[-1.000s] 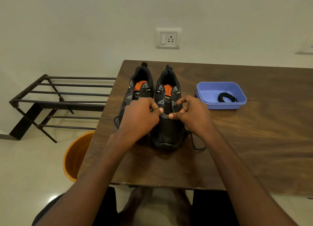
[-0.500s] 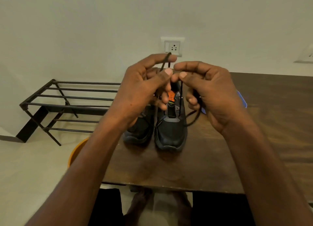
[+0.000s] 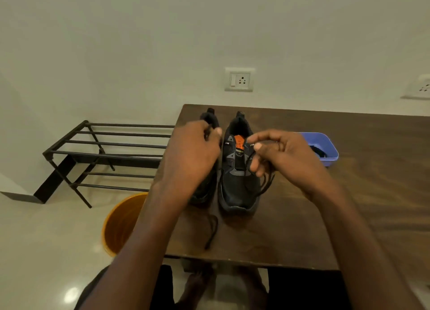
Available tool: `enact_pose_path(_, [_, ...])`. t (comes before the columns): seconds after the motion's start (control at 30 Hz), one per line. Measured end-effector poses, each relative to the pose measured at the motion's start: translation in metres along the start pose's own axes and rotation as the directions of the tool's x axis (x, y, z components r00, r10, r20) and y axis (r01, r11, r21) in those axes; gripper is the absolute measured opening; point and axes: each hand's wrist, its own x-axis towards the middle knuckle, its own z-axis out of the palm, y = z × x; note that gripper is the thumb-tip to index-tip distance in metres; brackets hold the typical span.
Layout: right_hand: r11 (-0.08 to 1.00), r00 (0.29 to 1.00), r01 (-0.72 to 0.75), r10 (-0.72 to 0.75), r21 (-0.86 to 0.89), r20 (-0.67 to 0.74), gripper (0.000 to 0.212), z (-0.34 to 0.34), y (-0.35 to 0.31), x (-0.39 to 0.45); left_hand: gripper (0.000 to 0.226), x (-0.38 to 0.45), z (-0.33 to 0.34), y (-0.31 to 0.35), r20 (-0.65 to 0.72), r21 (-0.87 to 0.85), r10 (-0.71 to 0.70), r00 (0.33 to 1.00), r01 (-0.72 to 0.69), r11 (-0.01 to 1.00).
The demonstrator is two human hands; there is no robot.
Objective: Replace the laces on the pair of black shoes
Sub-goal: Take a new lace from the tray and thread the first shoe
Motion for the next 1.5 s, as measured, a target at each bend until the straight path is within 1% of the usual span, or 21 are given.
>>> enact_pose_path(0.07, [0.980,0.997,-0.074,0.072,-0.186,-0.017,0.022,0.003,0.026,0.011,0.042,-0.006,0.021,-0.017,-0.039,0.322,-0.054,0.998,0.064,0.945])
enact_pose_path(0.1, [0.934,0.994,-0.111,0.104,-0.340,-0.037,0.026,0.003,0.040,0.017,0.057,-0.009,0.030,-0.023,-0.044,0.389,-0.049,0.998,0.062,0.919])
enact_pose_path(0.17, [0.751,0.976,-0.215,0.185,-0.625,-0.114,0.028,-0.002,0.063,0.027,0.073,-0.008,0.043,-0.031,-0.057,0.390,0.040,0.998,-0.015,0.921])
enact_pose_path(0.2, [0.716,0.964,-0.265,0.213,-0.646,-0.159,0.026,-0.005,0.068,0.028,0.073,-0.005,0.047,-0.033,-0.025,0.356,0.104,0.994,-0.088,0.930])
enact_pose_path(0.27, [0.785,0.955,-0.297,0.236,-0.544,-0.180,0.021,-0.013,0.075,0.027,0.066,0.002,0.056,-0.035,0.113,0.237,0.243,0.963,-0.263,0.935])
enact_pose_path(0.33, [0.923,0.962,-0.274,0.258,-0.272,-0.094,0.019,-0.018,0.068,0.021,0.064,0.005,0.067,-0.032,0.281,0.031,0.333,0.900,-0.356,0.934])
enact_pose_path(0.43, [0.976,0.979,-0.170,0.152,0.137,0.133,0.022,-0.019,0.048,0.010,0.059,0.003,0.082,-0.026,0.427,-0.316,0.375,0.823,-0.252,0.915])
enact_pose_path(0.5, [0.945,0.986,-0.116,0.074,0.305,0.147,0.027,-0.021,0.044,0.009,0.030,0.006,0.086,-0.025,0.380,-0.399,0.356,0.854,-0.195,0.896])
enact_pose_path(0.53, [0.939,0.993,-0.108,0.086,0.328,0.082,0.025,-0.024,0.043,0.011,0.018,0.009,0.086,-0.027,0.345,-0.409,0.339,0.875,-0.185,0.893])
enact_pose_path(0.57, [0.954,0.992,-0.106,0.122,0.281,-0.042,0.022,-0.028,0.047,0.013,0.015,0.010,0.084,-0.029,0.309,-0.405,0.327,0.893,-0.188,0.895])
enact_pose_path(0.6, [0.985,0.965,-0.120,0.146,0.127,-0.220,0.019,-0.034,0.053,0.016,0.014,0.011,0.081,-0.031,0.284,-0.396,0.321,0.903,-0.194,0.898])
enact_pose_path(0.63, [0.975,0.908,-0.185,0.123,-0.121,-0.401,0.019,-0.042,0.063,0.019,0.012,0.010,0.079,-0.032,0.277,-0.386,0.325,0.904,-0.205,0.899])
enact_pose_path(0.67, [0.883,0.859,-0.285,0.062,-0.374,-0.508,0.020,-0.049,0.075,0.020,0.010,0.009,0.076,-0.034,0.284,-0.376,0.345,0.895,-0.227,0.898])
enact_pose_path(0.73, [0.713,0.872,-0.363,0.034,-0.599,-0.488,0.015,-0.050,0.090,0.020,0.011,0.003,0.077,-0.034,0.311,-0.342,0.402,0.861,-0.293,0.893])
enact_pose_path(0.8, [0.803,0.926,-0.244,0.027,-0.544,-0.376,0.012,-0.040,0.092,0.024,0.015,0.000,0.082,-0.033,0.315,-0.246,0.455,0.833,-0.391,0.887])
enact_pose_path(0.87, [0.921,0.948,-0.163,0.047,-0.354,-0.315,0.013,-0.021,0.081,0.028,0.024,0.000,0.086,-0.031,0.273,-0.111,0.486,0.830,-0.475,0.873])
enact_pose_path(0.97, [0.924,0.959,-0.148,0.047,-0.354,-0.279,0.016,0.008,0.079,0.035,0.050,0.001,0.089,-0.034,0.227,0.118,0.404,0.886,-0.437,0.892])
enact_pose_path(1.07, [0.906,0.960,-0.230,0.152,-0.355,-0.234,0.013,0.019,0.090,0.042,0.068,0.003,0.092,-0.042,0.311,0.278,0.300,0.902,-0.388,0.879])
enact_pose_path(1.23, [0.894,0.975,-0.202,0.148,-0.399,-0.163,0.017,0.015,0.087,0.043,0.070,0.008,0.092,-0.049,0.355,0.237,0.218,0.909,-0.313,0.920])
enact_pose_path(1.4, [0.859,0.980,-0.199,0.171,-0.472,-0.102,0.013,0.005,0.093,0.044,0.055,0.014,0.089,-0.050,0.385,0.148,0.203,0.901,-0.277,0.949])
enact_pose_path(1.5, [0.948,0.959,-0.276,0.259,-0.159,-0.117,0.013,-0.006,0.097,0.043,0.053,0.018,0.088,-0.050,0.388,0.127,0.186,0.903,-0.253,0.959])
